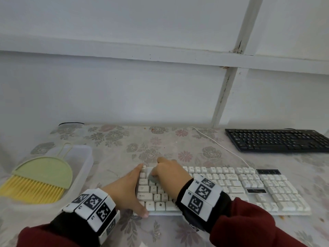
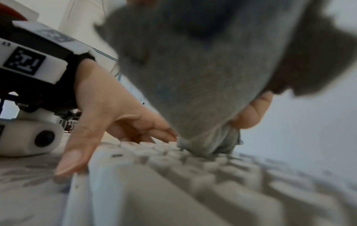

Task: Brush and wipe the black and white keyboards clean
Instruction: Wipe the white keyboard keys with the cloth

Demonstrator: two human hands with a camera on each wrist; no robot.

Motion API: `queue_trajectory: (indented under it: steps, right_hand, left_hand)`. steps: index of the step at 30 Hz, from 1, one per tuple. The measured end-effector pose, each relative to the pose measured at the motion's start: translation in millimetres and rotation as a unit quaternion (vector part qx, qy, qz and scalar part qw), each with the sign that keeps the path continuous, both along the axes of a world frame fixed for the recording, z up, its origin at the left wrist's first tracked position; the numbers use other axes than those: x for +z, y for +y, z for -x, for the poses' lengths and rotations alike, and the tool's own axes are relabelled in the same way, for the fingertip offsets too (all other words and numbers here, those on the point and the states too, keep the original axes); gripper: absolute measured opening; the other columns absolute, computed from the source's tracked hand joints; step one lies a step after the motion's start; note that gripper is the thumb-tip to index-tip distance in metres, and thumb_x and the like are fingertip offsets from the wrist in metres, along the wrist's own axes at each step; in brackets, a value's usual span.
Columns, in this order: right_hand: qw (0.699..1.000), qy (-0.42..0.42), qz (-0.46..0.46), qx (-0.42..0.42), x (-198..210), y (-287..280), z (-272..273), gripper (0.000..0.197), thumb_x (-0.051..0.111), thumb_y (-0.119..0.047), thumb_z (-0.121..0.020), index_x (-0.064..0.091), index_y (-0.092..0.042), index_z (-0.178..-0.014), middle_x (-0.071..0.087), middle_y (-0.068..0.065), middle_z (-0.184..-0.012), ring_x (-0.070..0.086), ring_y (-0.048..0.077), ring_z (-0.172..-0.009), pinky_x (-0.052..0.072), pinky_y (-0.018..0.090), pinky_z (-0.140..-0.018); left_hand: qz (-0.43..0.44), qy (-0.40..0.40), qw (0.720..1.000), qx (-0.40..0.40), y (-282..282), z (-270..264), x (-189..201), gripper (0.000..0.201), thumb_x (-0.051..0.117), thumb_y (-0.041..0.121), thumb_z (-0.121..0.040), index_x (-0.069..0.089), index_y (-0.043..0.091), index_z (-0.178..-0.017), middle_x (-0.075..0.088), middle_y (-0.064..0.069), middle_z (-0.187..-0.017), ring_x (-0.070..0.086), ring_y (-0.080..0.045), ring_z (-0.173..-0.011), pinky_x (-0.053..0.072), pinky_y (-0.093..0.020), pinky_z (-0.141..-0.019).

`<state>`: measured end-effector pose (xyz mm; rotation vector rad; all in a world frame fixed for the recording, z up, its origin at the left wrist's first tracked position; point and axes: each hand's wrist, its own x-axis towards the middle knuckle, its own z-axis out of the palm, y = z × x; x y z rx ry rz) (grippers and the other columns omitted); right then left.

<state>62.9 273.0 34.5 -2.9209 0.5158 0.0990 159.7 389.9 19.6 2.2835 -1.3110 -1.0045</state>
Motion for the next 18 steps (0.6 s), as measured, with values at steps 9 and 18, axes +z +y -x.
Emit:
queue_trajectory:
  steps: [9, 18]
  right_hand:
    - [0.998, -0.004, -0.026, -0.059, 5.5, -46.1, 55.8, 0.023, 0.048, -0.009, -0.092, 0.066, -0.012, -0.078, 0.037, 0.001, -0.085, 0.047, 0.02, -0.076, 0.026, 0.01, -0.056]
    - [0.993, -0.044, -0.091, -0.061, 26.2, -14.4, 28.1, 0.033, 0.053, -0.023, -0.093, 0.053, -0.014, -0.062, 0.043, 0.0, -0.094, 0.05, 0.015, -0.072, 0.045, 0.024, -0.078]
  left_hand:
    - [-0.007, 0.004, 1.0, -0.017, 0.7, 2.2, 4.9, 0.152, 0.071, 0.058, -0.027, -0.016, 0.025, -0.147, 0.02, 0.011, -0.152, 0.028, -0.007, -0.134, 0.023, -0.021, -0.109]
    - [-0.005, 0.014, 1.0, -0.004, 1.2, 0.5, 4.5, 0.155, 0.074, 0.057, -0.026, -0.018, 0.024, -0.147, 0.025, 0.01, -0.15, 0.033, -0.008, -0.132, 0.027, -0.022, -0.109]
